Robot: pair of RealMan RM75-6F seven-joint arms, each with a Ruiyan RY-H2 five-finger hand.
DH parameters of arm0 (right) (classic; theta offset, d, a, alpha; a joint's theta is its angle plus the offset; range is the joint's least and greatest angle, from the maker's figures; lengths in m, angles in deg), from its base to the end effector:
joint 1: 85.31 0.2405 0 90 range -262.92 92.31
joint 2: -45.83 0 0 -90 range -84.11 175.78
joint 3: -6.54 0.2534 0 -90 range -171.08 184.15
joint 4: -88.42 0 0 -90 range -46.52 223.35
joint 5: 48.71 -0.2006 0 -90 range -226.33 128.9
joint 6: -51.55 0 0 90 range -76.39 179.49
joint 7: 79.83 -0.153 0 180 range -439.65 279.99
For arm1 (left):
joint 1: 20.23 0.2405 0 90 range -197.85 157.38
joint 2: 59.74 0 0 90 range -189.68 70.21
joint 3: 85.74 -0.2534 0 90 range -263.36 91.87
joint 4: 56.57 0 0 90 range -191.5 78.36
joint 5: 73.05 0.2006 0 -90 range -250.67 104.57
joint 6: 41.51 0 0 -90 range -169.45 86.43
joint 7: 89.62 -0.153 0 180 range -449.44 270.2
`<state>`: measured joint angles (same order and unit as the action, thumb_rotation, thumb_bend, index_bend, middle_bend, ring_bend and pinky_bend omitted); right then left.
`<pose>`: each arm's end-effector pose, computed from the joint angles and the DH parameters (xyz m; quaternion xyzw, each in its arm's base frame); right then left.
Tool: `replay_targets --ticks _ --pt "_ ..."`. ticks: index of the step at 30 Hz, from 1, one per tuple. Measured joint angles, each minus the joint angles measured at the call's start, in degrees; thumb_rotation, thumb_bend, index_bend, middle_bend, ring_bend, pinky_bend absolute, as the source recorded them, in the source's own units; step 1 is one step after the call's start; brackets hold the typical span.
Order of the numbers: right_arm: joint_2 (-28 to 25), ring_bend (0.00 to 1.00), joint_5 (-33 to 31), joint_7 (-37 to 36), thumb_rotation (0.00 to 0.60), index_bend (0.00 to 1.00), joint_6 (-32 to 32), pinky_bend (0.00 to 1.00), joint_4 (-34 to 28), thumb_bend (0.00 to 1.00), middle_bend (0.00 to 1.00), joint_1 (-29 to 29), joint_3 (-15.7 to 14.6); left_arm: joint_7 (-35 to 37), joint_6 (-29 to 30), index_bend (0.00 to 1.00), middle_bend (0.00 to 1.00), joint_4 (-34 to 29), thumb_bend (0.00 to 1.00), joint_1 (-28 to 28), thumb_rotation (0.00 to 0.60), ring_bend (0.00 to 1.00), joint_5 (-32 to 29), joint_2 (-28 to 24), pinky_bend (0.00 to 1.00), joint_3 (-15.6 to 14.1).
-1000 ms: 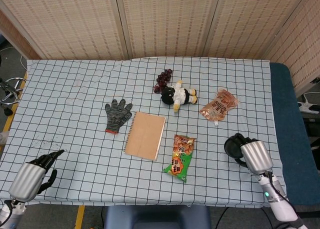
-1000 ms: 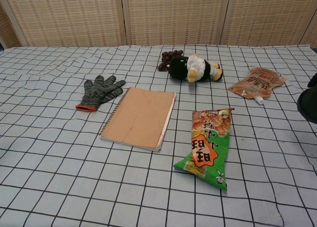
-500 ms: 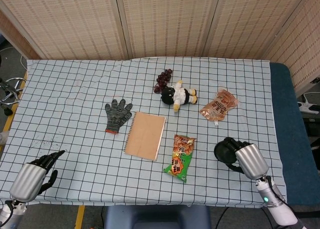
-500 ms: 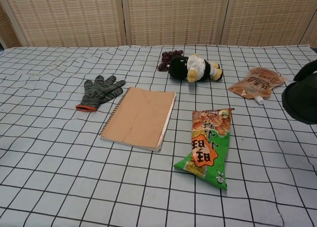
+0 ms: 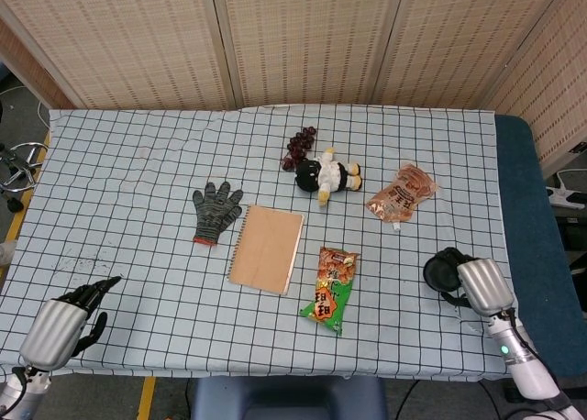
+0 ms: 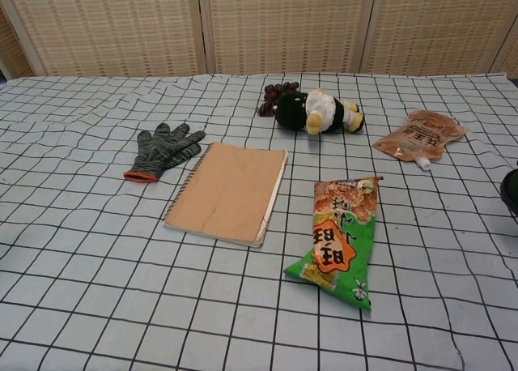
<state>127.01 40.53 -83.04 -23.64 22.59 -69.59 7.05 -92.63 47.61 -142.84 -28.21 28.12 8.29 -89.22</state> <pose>-0.3275 -0.2478 0.0807 0.6945 -0.3423 0.3469 0.5294 -0.2776 0.1777 0.1315 -0.6996 -0.2951 -0.4124 0.5034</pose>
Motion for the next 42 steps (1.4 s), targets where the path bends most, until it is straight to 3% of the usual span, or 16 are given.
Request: replay_targets --ticks 4,7,10,15,24,34,42 --pt "1.3 0.48 0.8 -3.3 0.6 0.61 0.7 0.65 3.0 0.32 0.58 0.4 -0.7 -0.2 0.2 0.15 0.27 0.1 0.57 0.0 0.6 0.34 0.3 0.0 0.65 0.0" --pt "2.0 0.41 1.1 -5.4 0.6 0.55 1.4 0.57 4.5 0.32 0.54 0.7 -1.1 -0.1 0.1 0.15 0.27 0.0 0.57 0.0 0.6 0.34 0.2 0.0 0.65 -0.1" --pt "2.1 0.31 1.0 -6.4 0.6 0.43 3.2 0.48 4.9 0.32 0.44 1.0 -1.5 0.0 0.3 0.15 0.27 0.0 0.57 0.0 0.6 0.34 0.3 -0.1 0.65 0.0" --pt "1.6 0.17 0.2 -6.6 0.6 0.23 5.7 0.46 4.9 0.31 0.31 1.4 -2.1 0.2 0.1 0.15 0.27 -0.2 0.57 0.0 0.6 0.34 0.1 -0.3 0.65 -0.1" --pt "0.5 0.03 -0.5 -5.9 0.6 0.01 6.9 0.29 3.7 0.22 0.16 1.4 -2.4 0.1 -0.1 0.15 0.27 -0.2 0.57 -0.1 0.6 0.34 0.3 -0.3 0.65 -0.2" --pt "0.0 0.0 -0.2 -6.9 0.6 0.01 6.3 0.22 3.1 0.2 0.13 1.2 -2.5 -0.1 -0.7 0.15 0.28 -0.2 0.57 -0.2 0.6 0.34 0.1 -0.4 0.65 -0.4" --pt "0.4 0.03 1.0 -9.0 0.6 0.13 3.6 0.23 2.9 0.2 0.17 1.0 -2.3 -0.3 -1.0 0.15 0.28 -0.4 0.57 -0.3 0.6 0.34 0.1 -0.4 0.65 -0.5"
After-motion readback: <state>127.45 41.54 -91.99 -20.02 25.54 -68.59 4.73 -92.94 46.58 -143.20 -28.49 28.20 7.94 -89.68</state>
